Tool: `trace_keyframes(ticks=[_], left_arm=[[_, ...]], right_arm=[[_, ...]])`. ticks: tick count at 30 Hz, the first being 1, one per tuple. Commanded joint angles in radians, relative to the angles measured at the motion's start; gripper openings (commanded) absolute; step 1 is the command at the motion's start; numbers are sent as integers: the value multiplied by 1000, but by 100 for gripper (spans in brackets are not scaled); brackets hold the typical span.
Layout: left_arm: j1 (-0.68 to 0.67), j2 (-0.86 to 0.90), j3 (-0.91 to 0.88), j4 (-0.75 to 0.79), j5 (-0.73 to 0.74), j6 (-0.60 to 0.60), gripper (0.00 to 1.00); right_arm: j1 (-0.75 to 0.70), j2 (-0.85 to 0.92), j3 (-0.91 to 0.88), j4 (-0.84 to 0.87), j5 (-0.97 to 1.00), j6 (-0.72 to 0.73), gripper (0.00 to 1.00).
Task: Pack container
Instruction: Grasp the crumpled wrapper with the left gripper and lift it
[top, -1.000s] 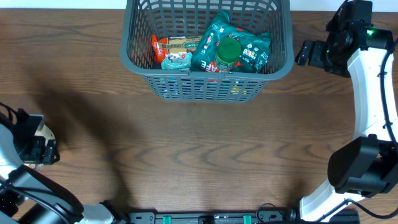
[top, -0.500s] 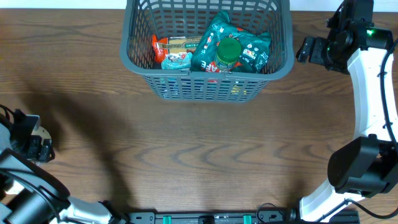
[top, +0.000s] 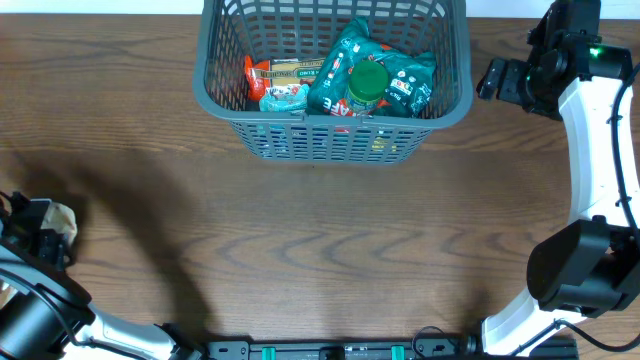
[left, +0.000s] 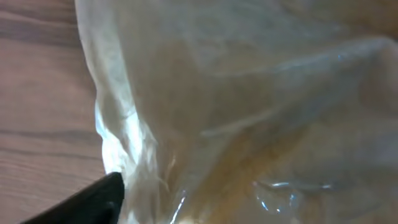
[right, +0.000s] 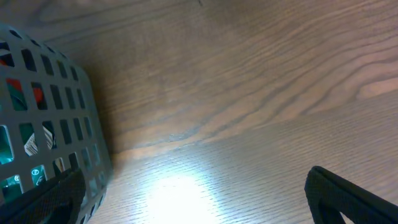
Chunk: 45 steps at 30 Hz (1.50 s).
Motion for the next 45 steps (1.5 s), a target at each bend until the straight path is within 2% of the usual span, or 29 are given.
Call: trace_keyframes(ticks=[1,6,9,14,17,22,25,27,31,39,43,45], left_arm=[[5,14,2,3,31,4,55],[5,14,2,3,50,-18,27],[4,14,2,3,52,-54,6],[-8,13,3,11,58,-229,6],[-36,11,19,13,101,-406,6],[-101,-7,96,-19,289,-726,6],[-148,-34,175,-71,430,-827,6],[-190,-60,256,-132,499,-838,5],[-278,-120,415,-222,506,-898,6],[-534,-212,761,-334,520,-906,5],[-725,-212,917,-321,492,-841,5],[-818,-212,953,-295,461,-729,6]], right_arm=[[-7,-8,9,-2,27,24,99],[-8,-8,9,-2,37,24,99],[-7,-8,9,-3,37,24,99],[-8,-8,9,-12,37,24,99],[-8,-8,9,-12,37,21,99],[-8,-8,9,-18,37,-5,99],[-8,-8,9,-21,37,-6,99],[-8,-8,9,-21,37,-7,99],[-8,-8,9,-25,36,-7,99],[-8,-8,9,-58,36,-37,99],[-8,-8,9,-69,36,-37,99],[-8,-8,9,-72,31,-37,99]])
